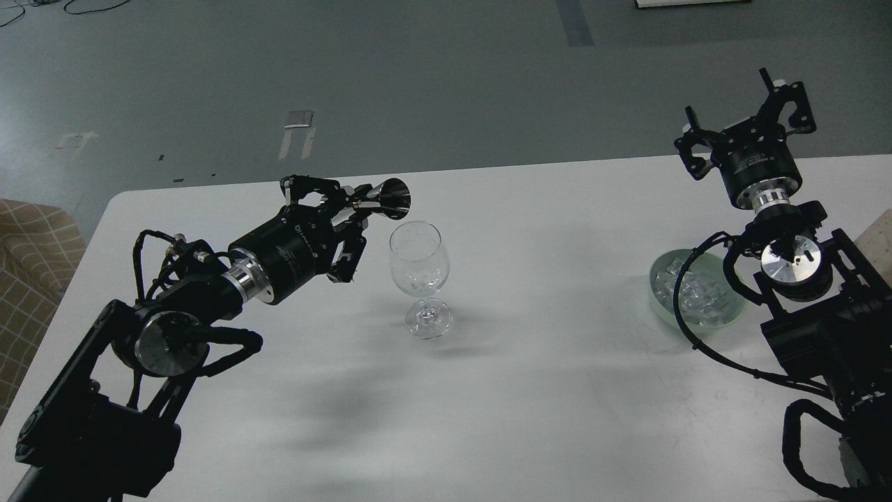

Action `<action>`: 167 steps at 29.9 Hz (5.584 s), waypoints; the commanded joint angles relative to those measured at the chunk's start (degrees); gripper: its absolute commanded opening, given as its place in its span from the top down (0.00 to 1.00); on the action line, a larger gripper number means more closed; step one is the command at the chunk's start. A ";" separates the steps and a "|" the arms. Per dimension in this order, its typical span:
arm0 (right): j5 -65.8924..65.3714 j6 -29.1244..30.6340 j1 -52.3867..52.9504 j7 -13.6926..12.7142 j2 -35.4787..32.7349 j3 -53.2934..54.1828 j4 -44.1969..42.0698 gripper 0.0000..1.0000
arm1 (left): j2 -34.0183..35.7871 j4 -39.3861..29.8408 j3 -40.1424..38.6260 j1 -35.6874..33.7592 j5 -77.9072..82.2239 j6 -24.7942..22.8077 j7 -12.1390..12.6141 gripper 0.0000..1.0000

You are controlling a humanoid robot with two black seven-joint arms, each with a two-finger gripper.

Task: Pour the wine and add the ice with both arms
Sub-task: 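Tilt the jigger with the left gripper to pour into the glass, then carry the jigger back with the left gripper and lower it to the table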

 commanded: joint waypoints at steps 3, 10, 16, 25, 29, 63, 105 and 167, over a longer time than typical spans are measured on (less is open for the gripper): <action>0.00 0.19 -0.09 0.00 0.07 0.01 0.07 0.00 | 0.76 -0.93 0.85 0.08 4.40 -2.28 0.08 0.78; 0.00 0.19 0.00 0.00 -0.02 0.01 -0.10 0.00 | 0.50 -0.93 0.85 -0.10 7.13 -2.46 0.96 0.79; 0.00 0.19 -0.35 0.00 -0.02 -0.07 -0.10 0.00 | 0.32 -0.93 0.85 -1.15 9.68 -2.46 1.89 0.79; 0.00 0.19 -0.44 0.00 -0.02 0.01 -0.19 0.00 | 0.49 -0.93 0.85 -2.55 14.61 -4.04 1.89 0.79; 0.00 0.19 -0.44 0.00 -0.02 -0.07 -0.19 0.00 | 0.67 -1.02 0.85 -3.08 14.87 -3.95 1.89 0.80; 0.00 0.28 -0.97 0.00 -0.99 0.01 -0.28 0.00 | 4.10 -4.45 1.99 -6.42 25.93 -13.88 1.89 0.81; -0.44 0.28 -0.53 0.00 -1.17 -0.34 -0.89 0.00 | 0.23 1.96 -27.27 4.83 1.87 -14.94 1.89 0.79; -0.35 -5.96 -5.63 -0.53 -8.45 -6.13 8.77 0.00 | -9.17 40.46 -34.05 3.51 -31.97 -6.32 -10.81 0.82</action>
